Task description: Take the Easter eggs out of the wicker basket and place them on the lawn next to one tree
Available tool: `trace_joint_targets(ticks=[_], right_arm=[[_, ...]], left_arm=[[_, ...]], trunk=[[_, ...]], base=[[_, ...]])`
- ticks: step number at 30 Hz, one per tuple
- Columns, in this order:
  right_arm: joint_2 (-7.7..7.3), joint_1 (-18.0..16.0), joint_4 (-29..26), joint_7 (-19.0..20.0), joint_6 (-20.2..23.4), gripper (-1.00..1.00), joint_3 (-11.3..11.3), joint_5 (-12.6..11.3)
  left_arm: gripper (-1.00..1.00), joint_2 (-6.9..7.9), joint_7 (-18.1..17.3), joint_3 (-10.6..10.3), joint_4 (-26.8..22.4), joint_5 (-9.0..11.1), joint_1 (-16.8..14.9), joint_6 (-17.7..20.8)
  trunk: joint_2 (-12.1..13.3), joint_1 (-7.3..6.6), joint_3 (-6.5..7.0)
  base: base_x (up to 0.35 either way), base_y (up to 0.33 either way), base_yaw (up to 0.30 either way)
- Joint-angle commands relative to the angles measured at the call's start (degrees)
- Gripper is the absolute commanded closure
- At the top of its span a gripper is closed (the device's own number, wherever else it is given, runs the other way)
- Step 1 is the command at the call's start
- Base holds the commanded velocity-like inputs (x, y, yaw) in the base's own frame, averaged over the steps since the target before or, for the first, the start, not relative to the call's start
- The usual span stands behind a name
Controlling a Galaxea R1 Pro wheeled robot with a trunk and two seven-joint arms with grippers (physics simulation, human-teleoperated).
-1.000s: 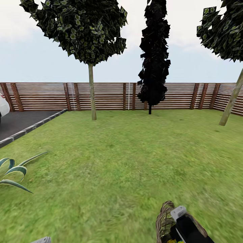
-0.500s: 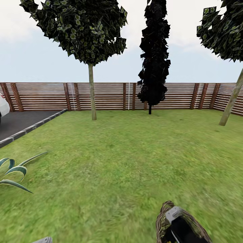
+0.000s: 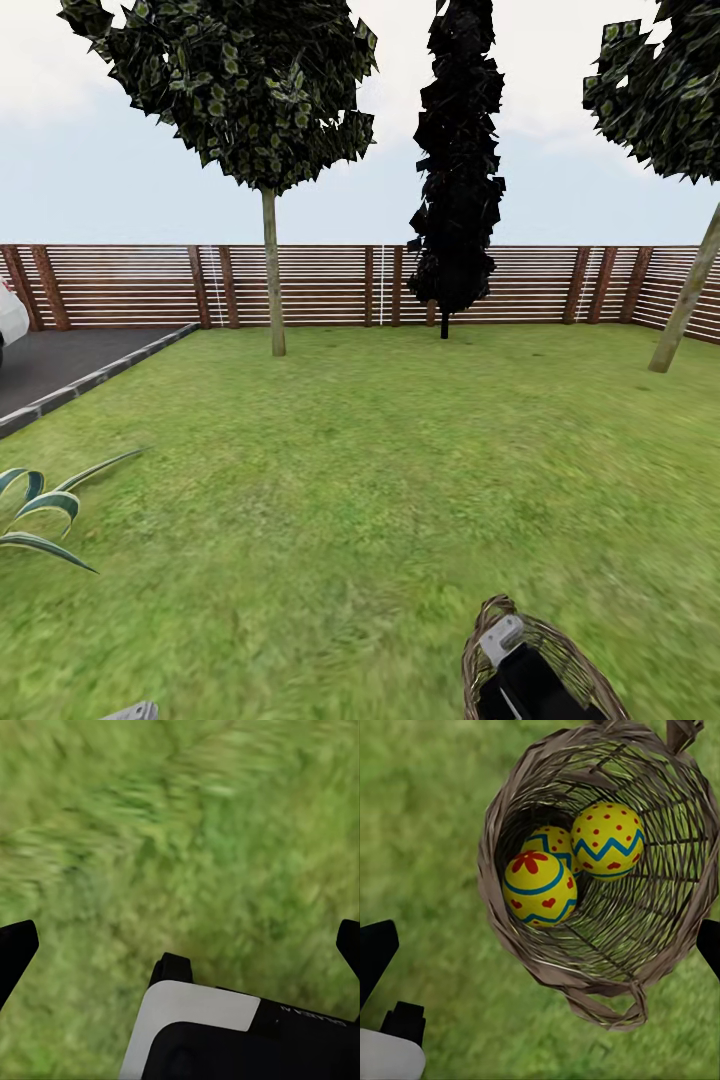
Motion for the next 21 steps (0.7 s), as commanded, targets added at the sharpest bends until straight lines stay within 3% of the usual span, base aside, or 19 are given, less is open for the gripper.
trace_joint_targets(ticks=[1,17,21], right_arm=[[-0.06,0.0,-0.1,0.3,0.3,-1.00,0.2,0.6],[-0.07,0.0,-0.1,0.4,0.3,-1.00,0.2,0.5],[-0.08,0.0,-0.1,0.4,0.3,-1.00,0.1,0.5]], left_arm=[[-1.00,0.00,0.0,0.1,-0.1,0.2,0.0,0.2],[-1.00,0.00,-0.2,0.1,-0.2,0.2,0.0,-0.1],[-1.00,0.00,-0.3,0.1,-0.2,0.3,0.0,0.0]], trunk=[[0.0,0.00,-0.05],[0.0,0.00,-0.05],[-1.6,0.88,-0.77]], base=[[0.000,0.000,0.000],[0.000,0.000,0.000],[0.000,0.000,0.000]])
